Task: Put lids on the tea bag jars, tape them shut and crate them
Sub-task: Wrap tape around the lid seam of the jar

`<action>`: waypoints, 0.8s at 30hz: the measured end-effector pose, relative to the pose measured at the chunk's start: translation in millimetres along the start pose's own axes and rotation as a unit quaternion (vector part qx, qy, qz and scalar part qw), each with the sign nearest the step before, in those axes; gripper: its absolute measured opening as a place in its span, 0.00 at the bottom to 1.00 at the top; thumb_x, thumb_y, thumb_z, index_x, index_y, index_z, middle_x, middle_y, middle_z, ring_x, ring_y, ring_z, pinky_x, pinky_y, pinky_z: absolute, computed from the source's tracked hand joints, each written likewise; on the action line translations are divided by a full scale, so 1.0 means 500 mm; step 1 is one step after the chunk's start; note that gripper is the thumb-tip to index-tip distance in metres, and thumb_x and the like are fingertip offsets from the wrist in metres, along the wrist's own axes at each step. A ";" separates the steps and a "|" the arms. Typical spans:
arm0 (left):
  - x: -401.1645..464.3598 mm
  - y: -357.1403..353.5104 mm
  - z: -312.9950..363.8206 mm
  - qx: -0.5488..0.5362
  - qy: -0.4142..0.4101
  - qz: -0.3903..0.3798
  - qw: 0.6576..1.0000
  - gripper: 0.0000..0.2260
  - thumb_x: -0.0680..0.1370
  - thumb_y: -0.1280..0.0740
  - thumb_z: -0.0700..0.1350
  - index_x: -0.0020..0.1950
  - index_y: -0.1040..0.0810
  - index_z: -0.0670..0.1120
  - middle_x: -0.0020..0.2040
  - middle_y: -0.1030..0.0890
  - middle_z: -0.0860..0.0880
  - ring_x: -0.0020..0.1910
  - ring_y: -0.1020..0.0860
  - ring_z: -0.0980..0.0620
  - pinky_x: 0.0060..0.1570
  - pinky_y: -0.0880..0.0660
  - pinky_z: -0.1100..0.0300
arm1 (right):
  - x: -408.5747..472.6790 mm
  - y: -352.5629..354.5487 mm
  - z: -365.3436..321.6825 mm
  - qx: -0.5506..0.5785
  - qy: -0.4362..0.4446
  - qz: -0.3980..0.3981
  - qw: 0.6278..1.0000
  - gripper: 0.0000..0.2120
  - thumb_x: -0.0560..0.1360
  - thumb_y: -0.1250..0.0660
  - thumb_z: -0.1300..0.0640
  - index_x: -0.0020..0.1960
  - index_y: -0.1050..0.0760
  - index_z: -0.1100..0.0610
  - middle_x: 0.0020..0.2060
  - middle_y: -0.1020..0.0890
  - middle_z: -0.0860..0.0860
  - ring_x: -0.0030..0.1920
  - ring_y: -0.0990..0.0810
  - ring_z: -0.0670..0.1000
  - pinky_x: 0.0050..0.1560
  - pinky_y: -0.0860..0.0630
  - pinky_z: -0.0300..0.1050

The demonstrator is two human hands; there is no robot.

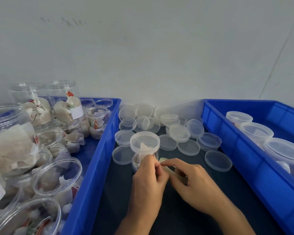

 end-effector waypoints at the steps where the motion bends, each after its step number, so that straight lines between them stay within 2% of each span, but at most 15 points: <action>1: 0.002 0.003 0.001 -0.002 -0.005 0.011 1.000 0.12 0.77 0.26 0.33 0.45 0.27 0.46 0.37 0.24 0.54 0.38 0.22 0.52 0.34 0.24 0.63 | 0.000 -0.001 0.002 0.001 0.001 -0.006 1.000 0.16 0.83 0.34 0.50 0.67 0.27 0.32 0.36 0.21 0.46 0.37 0.23 0.51 0.38 0.25 0.44; 5: 0.007 0.015 0.000 -0.008 -0.022 0.029 0.999 0.12 0.77 0.26 0.32 0.48 0.25 0.46 0.40 0.23 0.54 0.39 0.21 0.54 0.36 0.25 0.69 | 0.003 -0.007 0.007 0.025 -0.002 0.011 1.000 0.13 0.83 0.34 0.49 0.63 0.26 0.32 0.35 0.22 0.51 0.35 0.24 0.52 0.36 0.28 0.41; 7: 0.004 0.018 -0.002 -0.016 -0.029 0.023 0.999 0.11 0.79 0.27 0.33 0.54 0.22 0.47 0.43 0.21 0.55 0.42 0.19 0.55 0.39 0.24 0.69 | 0.002 -0.005 0.013 0.067 -0.020 0.028 0.997 0.12 0.83 0.34 0.50 0.60 0.25 0.33 0.35 0.22 0.53 0.35 0.24 0.53 0.37 0.25 0.45; 10: -0.003 0.018 -0.002 -0.026 -0.028 0.010 0.999 0.14 0.79 0.27 0.36 0.62 0.21 0.49 0.47 0.19 0.57 0.46 0.17 0.56 0.43 0.20 0.65 | 0.000 -0.003 0.018 0.104 -0.028 0.037 0.993 0.11 0.83 0.33 0.51 0.59 0.24 0.34 0.35 0.21 0.53 0.37 0.21 0.54 0.45 0.20 0.57; 14: -0.006 0.013 -0.004 -0.023 -0.005 -0.033 0.999 0.14 0.80 0.25 0.49 0.65 0.18 0.51 0.48 0.17 0.57 0.46 0.16 0.57 0.44 0.17 0.60 | -0.002 -0.001 0.016 0.131 -0.018 0.045 0.990 0.07 0.84 0.33 0.48 0.59 0.22 0.37 0.35 0.20 0.53 0.37 0.21 0.56 0.43 0.21 0.61; 16: -0.005 0.011 -0.002 -0.028 -0.004 -0.034 0.999 0.11 0.80 0.25 0.49 0.62 0.16 0.51 0.47 0.16 0.58 0.46 0.16 0.58 0.45 0.17 0.59 | -0.003 0.000 0.017 0.132 -0.013 0.048 0.990 0.06 0.84 0.34 0.47 0.59 0.22 0.37 0.35 0.20 0.53 0.37 0.21 0.55 0.43 0.22 0.60; 19: -0.001 0.013 0.003 -0.022 -0.014 -0.028 0.999 0.03 0.80 0.25 0.44 0.52 0.14 0.50 0.43 0.16 0.59 0.43 0.16 0.59 0.41 0.18 0.58 | -0.005 0.001 0.016 0.132 -0.010 0.050 0.990 0.07 0.83 0.35 0.44 0.60 0.23 0.37 0.36 0.20 0.51 0.37 0.20 0.54 0.45 0.20 0.59; 22: -0.001 0.013 0.001 -0.012 -0.021 -0.026 0.999 0.02 0.80 0.25 0.43 0.48 0.15 0.50 0.40 0.17 0.59 0.40 0.17 0.57 0.38 0.19 0.57 | -0.005 0.002 0.012 0.108 -0.013 0.048 0.993 0.11 0.80 0.37 0.39 0.62 0.26 0.33 0.36 0.19 0.49 0.38 0.19 0.52 0.46 0.19 0.55; 24: -0.003 0.012 0.000 -0.011 -0.023 -0.024 0.999 0.05 0.80 0.26 0.43 0.46 0.17 0.50 0.38 0.18 0.58 0.38 0.18 0.54 0.37 0.20 0.54 | -0.003 -0.003 0.011 0.054 -0.014 0.035 0.998 0.12 0.80 0.37 0.39 0.64 0.29 0.32 0.36 0.18 0.46 0.37 0.19 0.50 0.43 0.19 0.50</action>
Point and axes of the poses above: each hand's wrist, its own x-axis towards the middle knuckle, its own y-axis out of the back of the hand, z = x × y, the point moved 2 cm from there along x, towards the middle knuckle
